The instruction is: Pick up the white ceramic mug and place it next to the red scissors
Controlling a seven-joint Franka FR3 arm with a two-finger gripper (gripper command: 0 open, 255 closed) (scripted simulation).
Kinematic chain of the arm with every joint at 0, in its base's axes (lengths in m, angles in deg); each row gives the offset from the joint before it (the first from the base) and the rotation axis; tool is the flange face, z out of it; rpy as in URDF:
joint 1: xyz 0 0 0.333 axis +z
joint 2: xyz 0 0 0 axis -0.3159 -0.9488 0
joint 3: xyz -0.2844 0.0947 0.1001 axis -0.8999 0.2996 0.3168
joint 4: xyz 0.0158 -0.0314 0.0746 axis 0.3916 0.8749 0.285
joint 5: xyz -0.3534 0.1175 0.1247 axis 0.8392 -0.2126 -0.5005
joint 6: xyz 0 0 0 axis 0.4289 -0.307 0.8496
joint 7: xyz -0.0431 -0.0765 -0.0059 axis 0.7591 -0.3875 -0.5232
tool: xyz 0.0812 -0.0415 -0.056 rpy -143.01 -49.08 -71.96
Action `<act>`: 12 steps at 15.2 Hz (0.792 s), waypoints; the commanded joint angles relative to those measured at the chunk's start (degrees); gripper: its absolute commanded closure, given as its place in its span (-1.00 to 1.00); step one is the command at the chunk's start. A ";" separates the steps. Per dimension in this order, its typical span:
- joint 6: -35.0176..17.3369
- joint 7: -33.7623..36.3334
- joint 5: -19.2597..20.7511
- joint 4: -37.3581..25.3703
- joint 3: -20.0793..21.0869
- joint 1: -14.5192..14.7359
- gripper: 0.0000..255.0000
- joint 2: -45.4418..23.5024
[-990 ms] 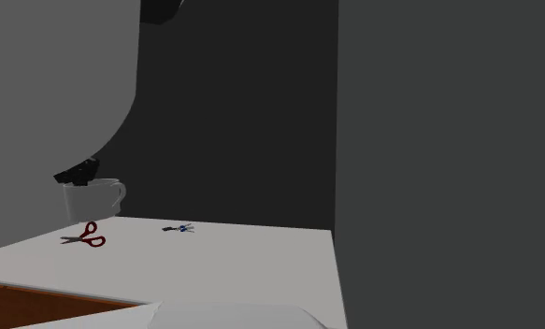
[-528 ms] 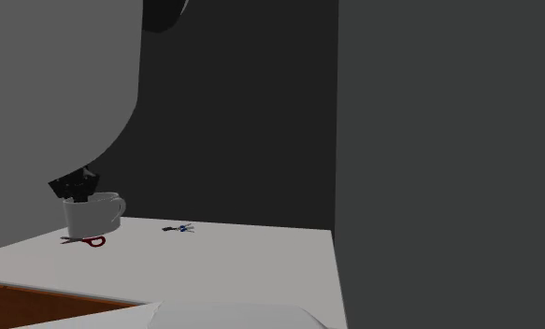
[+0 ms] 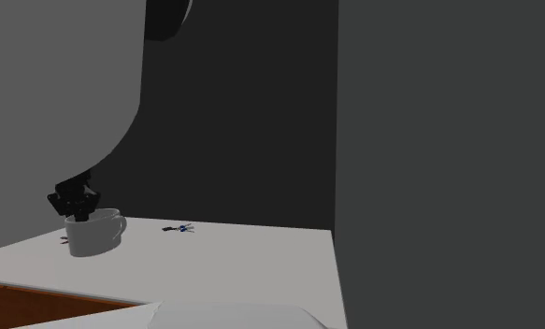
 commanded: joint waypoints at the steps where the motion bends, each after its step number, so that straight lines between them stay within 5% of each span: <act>1: -1.21 0.30 0.38 0.59 -0.15 0.09 1.00 -0.66; 12: -6.01 1.54 1.85 3.27 -0.80 0.39 1.00 -3.04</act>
